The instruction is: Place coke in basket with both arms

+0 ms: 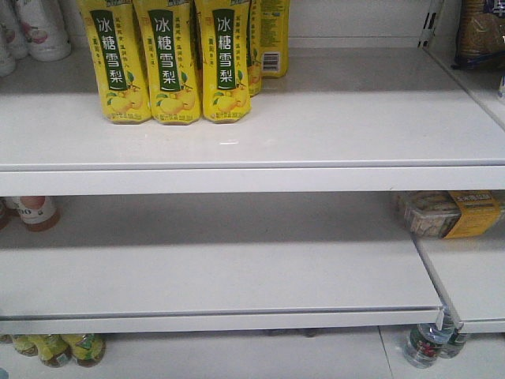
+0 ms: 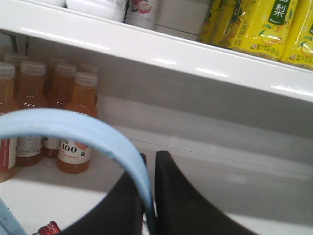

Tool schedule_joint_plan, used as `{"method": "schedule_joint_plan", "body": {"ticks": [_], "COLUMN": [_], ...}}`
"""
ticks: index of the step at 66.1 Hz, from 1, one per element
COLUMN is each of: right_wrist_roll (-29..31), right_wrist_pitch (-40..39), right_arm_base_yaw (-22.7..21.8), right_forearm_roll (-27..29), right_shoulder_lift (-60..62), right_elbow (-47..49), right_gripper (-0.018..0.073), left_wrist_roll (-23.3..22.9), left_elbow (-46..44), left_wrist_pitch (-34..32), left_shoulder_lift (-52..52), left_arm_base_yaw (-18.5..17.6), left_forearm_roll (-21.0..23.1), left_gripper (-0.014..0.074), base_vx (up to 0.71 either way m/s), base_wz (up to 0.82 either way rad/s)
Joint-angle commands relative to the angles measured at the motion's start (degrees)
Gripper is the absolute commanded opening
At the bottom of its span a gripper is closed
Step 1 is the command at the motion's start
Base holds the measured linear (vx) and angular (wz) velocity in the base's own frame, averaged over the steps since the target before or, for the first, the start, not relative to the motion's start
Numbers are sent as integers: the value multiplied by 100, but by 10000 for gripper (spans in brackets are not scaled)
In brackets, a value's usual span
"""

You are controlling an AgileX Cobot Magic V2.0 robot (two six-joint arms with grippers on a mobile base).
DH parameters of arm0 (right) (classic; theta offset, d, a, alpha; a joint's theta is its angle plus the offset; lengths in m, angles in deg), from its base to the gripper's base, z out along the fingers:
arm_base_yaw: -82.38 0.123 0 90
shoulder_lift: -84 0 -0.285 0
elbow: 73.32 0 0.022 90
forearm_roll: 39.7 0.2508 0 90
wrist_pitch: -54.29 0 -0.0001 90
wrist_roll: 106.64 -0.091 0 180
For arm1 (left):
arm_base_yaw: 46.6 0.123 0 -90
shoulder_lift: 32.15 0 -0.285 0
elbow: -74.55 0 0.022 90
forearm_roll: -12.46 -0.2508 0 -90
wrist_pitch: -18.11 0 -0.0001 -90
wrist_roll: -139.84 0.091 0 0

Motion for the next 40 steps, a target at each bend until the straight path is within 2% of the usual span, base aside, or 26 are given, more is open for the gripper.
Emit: {"method": "schedule_joint_plan", "body": {"ticks": [1,40], "right_wrist_roll": [5,5], "right_wrist_pitch": [-451,-451], "right_arm_base_yaw": [-43,-43], "right_forearm_roll": [-42,-42], "right_shoulder_lift": [103,103], "right_elbow": [-63,-63], "right_gripper": [-2,-2], "left_wrist_roll": [240,240], "left_elbow": [-30,-30], "left_wrist_pitch": [-881,-881], "left_shoulder_lift": [-122,-122], "left_arm_base_yaw": [-1,-1], "left_forearm_roll": [-219,-219], "left_gripper": [-6,-6], "base_vx": [0,0], "base_wz": [0,0]}}
